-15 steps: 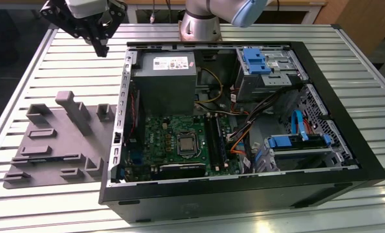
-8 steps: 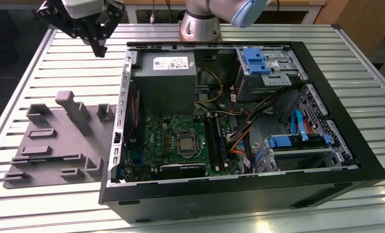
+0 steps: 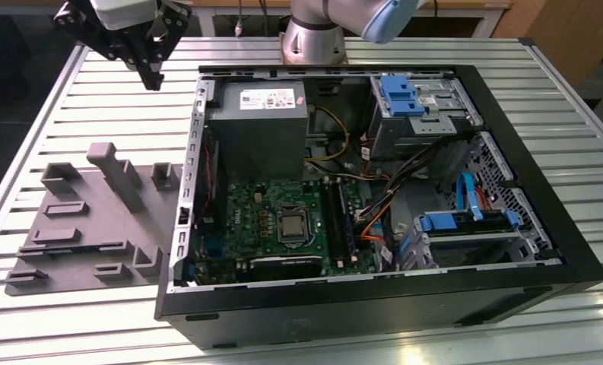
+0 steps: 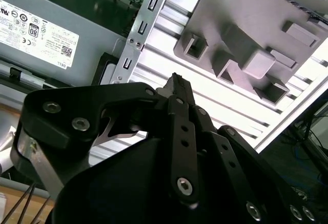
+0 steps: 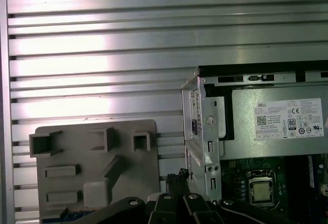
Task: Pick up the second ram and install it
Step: 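Reach for the second ram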
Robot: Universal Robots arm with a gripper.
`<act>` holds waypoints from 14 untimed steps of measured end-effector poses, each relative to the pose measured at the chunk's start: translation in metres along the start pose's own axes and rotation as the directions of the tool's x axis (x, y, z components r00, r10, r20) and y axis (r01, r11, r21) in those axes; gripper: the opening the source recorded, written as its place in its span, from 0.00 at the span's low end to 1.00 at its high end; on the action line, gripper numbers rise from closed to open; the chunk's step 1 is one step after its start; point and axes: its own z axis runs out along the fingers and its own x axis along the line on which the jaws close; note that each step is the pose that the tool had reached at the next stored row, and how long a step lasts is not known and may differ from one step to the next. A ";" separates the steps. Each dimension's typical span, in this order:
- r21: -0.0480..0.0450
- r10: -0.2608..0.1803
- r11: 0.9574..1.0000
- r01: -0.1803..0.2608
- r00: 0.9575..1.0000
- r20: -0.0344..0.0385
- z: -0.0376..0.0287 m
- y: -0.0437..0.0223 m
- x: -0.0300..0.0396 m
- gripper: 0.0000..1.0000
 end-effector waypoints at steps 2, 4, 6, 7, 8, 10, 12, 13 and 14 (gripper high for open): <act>0.000 0.000 1.000 0.000 1.000 0.000 0.0001 -0.0001 0.0010 0.11; 0.000 0.000 1.000 0.000 1.000 0.000 0.0001 -0.0002 0.0019 0.11; 0.000 0.000 1.000 0.000 1.000 0.000 0.0001 -0.0003 0.0027 0.11; 0.000 0.000 1.000 0.000 1.000 0.000 0.0002 -0.0004 0.0032 0.11; 0.000 0.000 1.000 0.000 1.000 0.000 0.0002 -0.0004 0.0037 0.11; 0.000 0.000 1.000 0.000 1.000 0.000 0.0003 -0.0005 0.0048 0.11; 0.000 0.000 1.000 0.000 1.000 0.000 0.0003 -0.0007 0.0059 0.11; 0.000 0.000 1.000 0.000 1.000 0.000 0.0004 -0.0008 0.0064 0.11; 0.000 0.000 1.000 0.000 1.000 0.000 0.0004 -0.0008 0.0069 0.11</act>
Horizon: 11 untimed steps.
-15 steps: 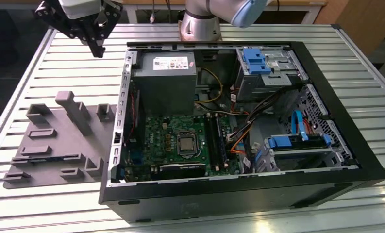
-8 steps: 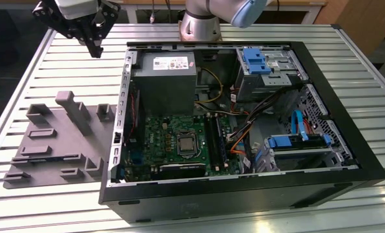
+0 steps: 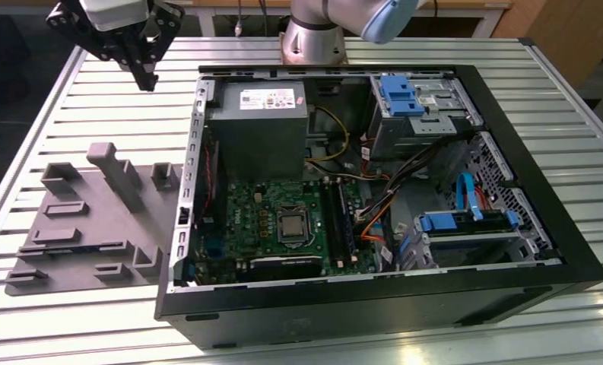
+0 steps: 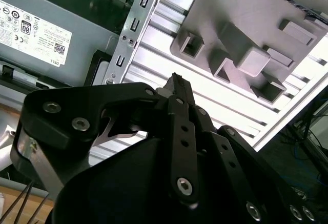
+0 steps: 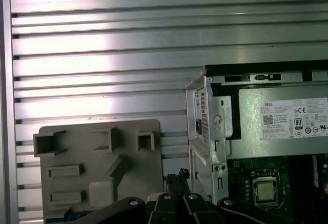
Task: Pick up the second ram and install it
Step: 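Reach for the second ram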
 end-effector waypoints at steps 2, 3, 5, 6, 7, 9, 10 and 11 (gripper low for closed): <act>0.000 0.000 1.000 0.000 1.000 0.000 0.0001 -0.0001 0.0011 0.11; 0.000 0.000 1.000 0.000 1.000 0.000 0.0001 -0.0002 0.0017 0.11; 0.000 0.000 1.000 0.000 1.000 0.000 0.0002 -0.0003 0.0027 0.11; 0.000 0.000 1.000 0.000 1.000 0.000 0.0002 -0.0003 0.0032 0.11; 0.000 0.000 1.000 0.000 1.000 0.000 0.0003 -0.0004 0.0036 0.11; 0.000 0.000 1.000 0.000 1.000 0.000 0.0003 -0.0005 0.0045 0.11; 0.000 0.000 1.000 0.000 1.000 0.000 0.0003 -0.0005 0.0050 0.11; 0.000 0.000 1.000 0.000 1.000 0.000 0.0003 -0.0006 0.0055 0.11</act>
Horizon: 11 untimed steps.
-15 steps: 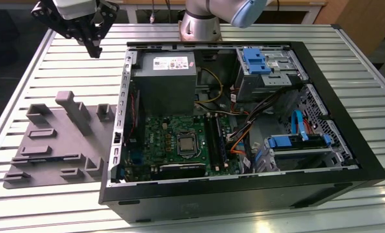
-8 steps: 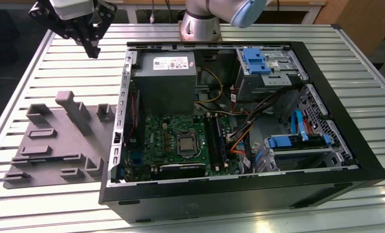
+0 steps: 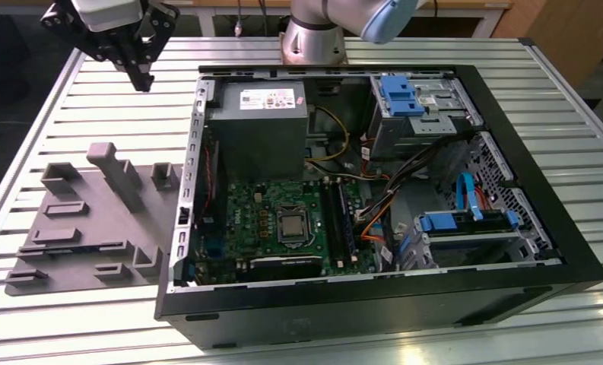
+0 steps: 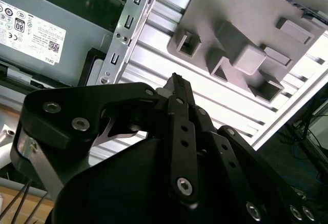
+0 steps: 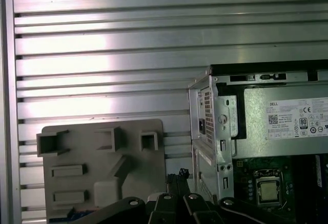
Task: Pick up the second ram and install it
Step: 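Reach for the second ram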
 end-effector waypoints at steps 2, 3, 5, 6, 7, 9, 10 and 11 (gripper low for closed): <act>0.000 0.000 1.000 0.000 1.000 0.000 0.0001 -0.0001 0.0010 0.11; 0.000 0.000 1.000 0.000 1.000 0.000 0.0001 -0.0001 0.0014 0.11; 0.000 0.000 1.000 0.000 1.000 0.000 0.0001 -0.0003 0.0023 0.11; 0.000 0.000 1.000 0.000 1.000 0.000 0.0001 -0.0003 0.0027 0.11; 0.000 0.000 1.000 0.000 1.000 0.000 0.0001 -0.0004 0.0032 0.11; 0.000 0.000 1.000 0.000 1.000 0.000 0.0002 -0.0005 0.0041 0.11; 0.000 0.000 1.000 0.000 1.000 0.000 0.0003 -0.0006 0.0045 0.11; 0.000 0.000 1.000 0.000 1.000 0.000 0.0003 -0.0006 0.0050 0.11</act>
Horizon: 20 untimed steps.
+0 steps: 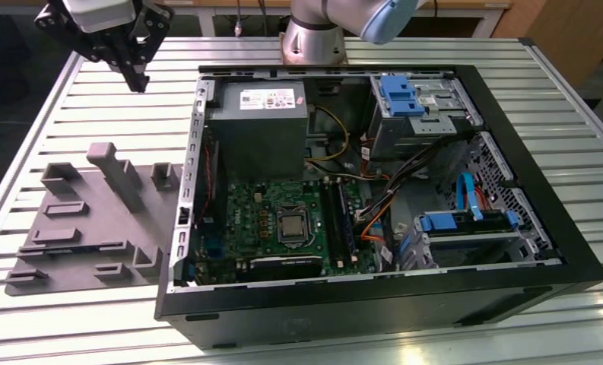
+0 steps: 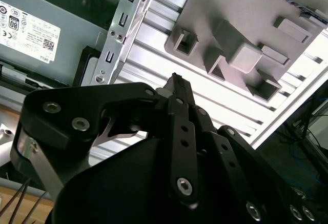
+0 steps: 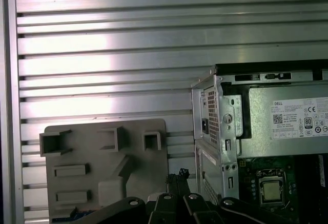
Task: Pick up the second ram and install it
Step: 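Reach for the second ram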
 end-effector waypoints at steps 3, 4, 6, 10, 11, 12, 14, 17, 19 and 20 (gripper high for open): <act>0.000 0.000 1.000 0.000 1.000 0.000 0.0001 -0.0002 0.0012 0.11; 0.000 0.000 1.000 0.000 1.000 0.000 0.0001 -0.0002 0.0016 0.11; 0.000 0.000 1.000 0.000 1.000 0.000 0.0001 -0.0003 0.0025 0.11; 0.000 0.000 1.000 0.000 1.000 0.000 0.0003 -0.0006 0.0043 0.11; 0.000 0.000 1.000 0.000 1.000 0.000 0.0003 -0.0006 0.0047 0.11; 0.000 0.000 1.000 0.000 1.000 0.000 0.0003 -0.0007 0.0051 0.11; 0.000 0.000 1.000 0.000 1.000 0.000 0.0004 -0.0008 0.0059 0.11; 0.000 0.000 1.000 0.000 1.000 0.000 0.0005 -0.0009 0.0070 0.11; 0.000 0.000 1.000 0.000 1.000 0.000 0.0005 -0.0010 0.0077 0.11; 0.000 0.000 1.000 0.000 1.000 0.000 0.0005 -0.0010 0.0078 0.11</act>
